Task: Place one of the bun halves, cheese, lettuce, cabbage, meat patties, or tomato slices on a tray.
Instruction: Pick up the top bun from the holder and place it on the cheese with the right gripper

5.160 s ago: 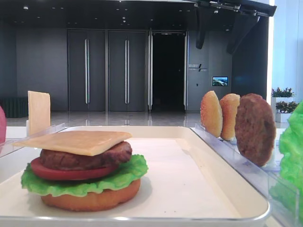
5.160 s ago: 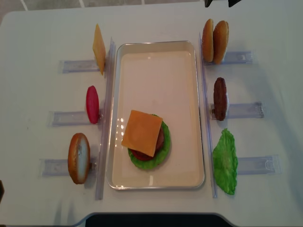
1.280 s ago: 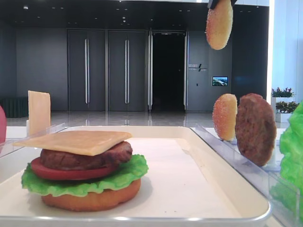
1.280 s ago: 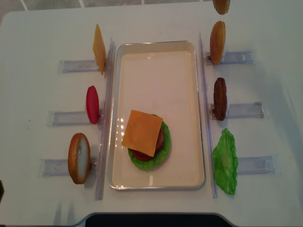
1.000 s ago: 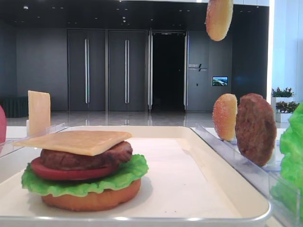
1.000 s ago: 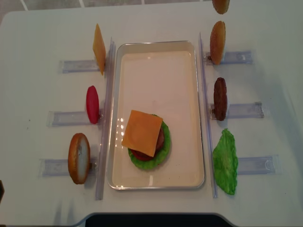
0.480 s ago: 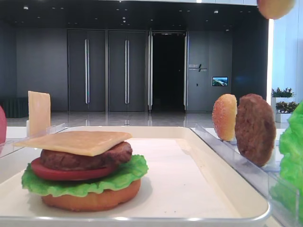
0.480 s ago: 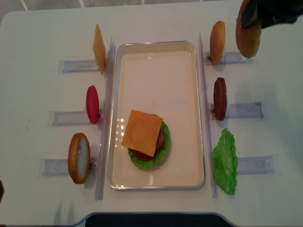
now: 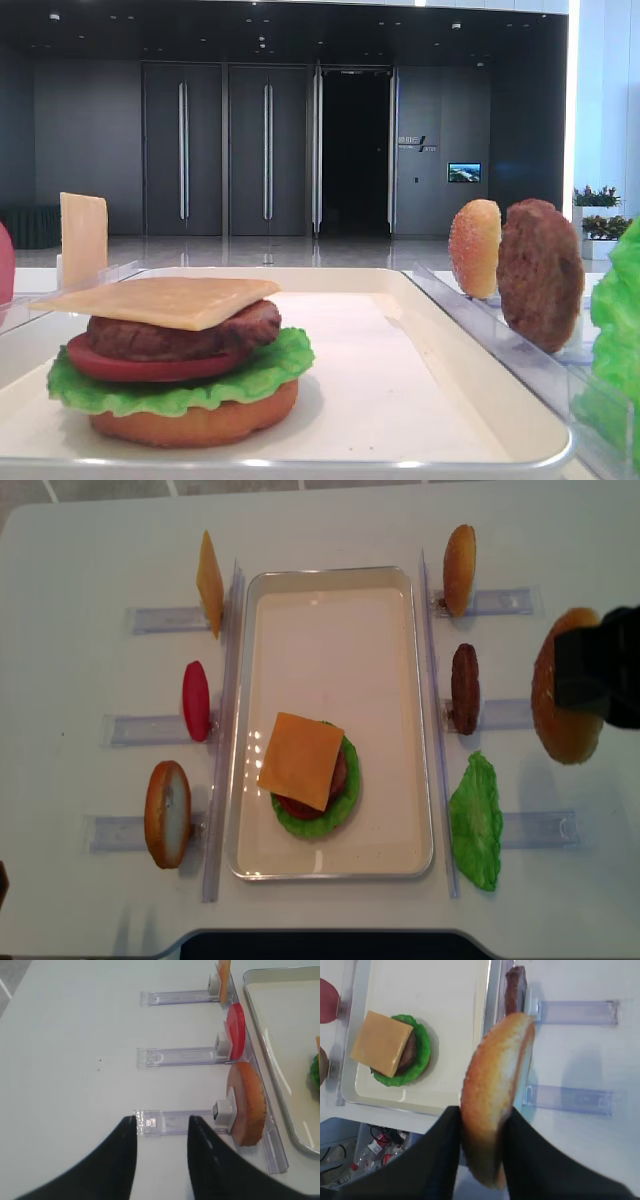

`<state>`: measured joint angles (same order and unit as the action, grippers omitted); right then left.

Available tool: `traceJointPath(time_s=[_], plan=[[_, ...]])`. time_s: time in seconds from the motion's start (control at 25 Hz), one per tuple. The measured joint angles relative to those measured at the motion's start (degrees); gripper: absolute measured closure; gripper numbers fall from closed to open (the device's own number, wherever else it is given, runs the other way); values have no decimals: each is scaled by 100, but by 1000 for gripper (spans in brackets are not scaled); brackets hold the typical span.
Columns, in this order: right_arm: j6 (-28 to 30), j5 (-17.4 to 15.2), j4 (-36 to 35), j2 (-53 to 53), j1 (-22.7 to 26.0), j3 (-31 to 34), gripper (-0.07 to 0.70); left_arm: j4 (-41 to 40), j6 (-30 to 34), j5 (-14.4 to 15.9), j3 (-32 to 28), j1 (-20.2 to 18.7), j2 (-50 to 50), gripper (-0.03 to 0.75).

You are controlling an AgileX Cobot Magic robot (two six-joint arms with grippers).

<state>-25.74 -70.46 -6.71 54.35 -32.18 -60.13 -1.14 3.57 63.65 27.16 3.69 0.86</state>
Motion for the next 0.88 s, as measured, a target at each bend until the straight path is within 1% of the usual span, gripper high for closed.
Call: traceJointPath(time_s=[0.08,0.2,0.48,0.76,0.88], plan=[[-113,-5,8,-181,-52,258,414,0,0,0,0,0,0,450],[-172,-22,57,-257,-52,428,414,0,0,0,0,0,0,450],[-190,-27,37,-257,-52,455,414,0,0,0,0,0,0,450],[-279,-27,-360,-158,-60,455,416,0,0,0,0,0,0,450],[-340,57,-397,177,-309,455,416,0,0,0,0,0,0,450]])
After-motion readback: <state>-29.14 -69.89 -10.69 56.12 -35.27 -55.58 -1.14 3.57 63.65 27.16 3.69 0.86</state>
